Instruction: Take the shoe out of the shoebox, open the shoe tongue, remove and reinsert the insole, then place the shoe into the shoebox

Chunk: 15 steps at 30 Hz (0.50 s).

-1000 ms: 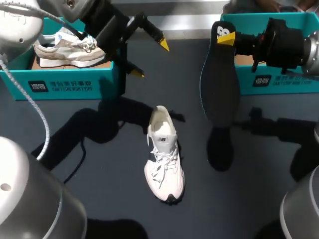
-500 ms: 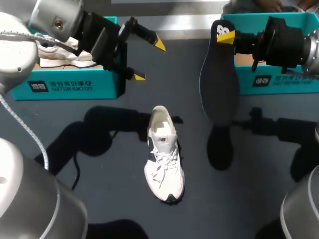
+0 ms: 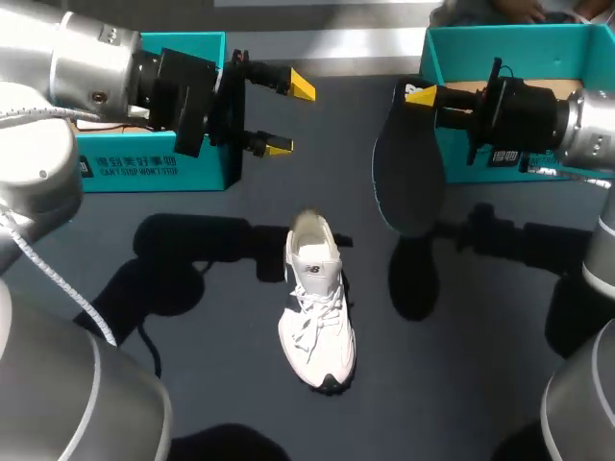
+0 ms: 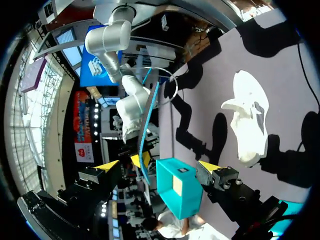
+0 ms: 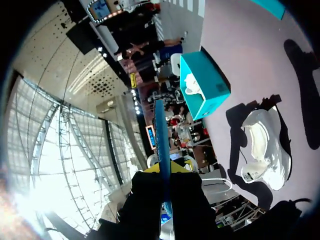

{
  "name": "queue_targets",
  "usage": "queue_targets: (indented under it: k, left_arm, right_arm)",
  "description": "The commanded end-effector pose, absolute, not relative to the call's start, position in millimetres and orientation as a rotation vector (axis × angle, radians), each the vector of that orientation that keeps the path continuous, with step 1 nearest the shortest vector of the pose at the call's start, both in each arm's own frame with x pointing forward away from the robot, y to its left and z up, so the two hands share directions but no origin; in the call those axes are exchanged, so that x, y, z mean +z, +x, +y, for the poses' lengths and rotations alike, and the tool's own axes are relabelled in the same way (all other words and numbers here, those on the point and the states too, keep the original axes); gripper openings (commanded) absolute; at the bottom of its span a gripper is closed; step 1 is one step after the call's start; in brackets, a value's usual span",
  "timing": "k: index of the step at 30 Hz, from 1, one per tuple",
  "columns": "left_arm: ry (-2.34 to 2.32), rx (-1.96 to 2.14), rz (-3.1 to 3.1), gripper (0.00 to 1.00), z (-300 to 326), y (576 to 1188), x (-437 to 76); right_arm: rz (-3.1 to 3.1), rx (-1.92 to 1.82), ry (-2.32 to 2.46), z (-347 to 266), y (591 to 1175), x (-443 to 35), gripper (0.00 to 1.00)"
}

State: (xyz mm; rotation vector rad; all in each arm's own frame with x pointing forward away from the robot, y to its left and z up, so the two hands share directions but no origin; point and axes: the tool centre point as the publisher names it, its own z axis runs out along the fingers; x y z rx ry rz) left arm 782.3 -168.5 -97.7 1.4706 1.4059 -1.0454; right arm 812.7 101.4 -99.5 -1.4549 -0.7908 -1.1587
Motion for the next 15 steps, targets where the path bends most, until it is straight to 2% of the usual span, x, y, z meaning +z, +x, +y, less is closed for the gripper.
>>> queue_targets:
  k: [1,15]
  left_arm:
    - [1.188,-1.184,1.092,1.00,-175,774,-104]
    - [1.127,-1.225,1.047,1.00,-206,763,-113]
  right_arm:
    - [-0.784,-1.142,-1.446,124,835,-105,0.00]
    - [-0.762,-1.099,-1.416,161,856,-119,0.00]
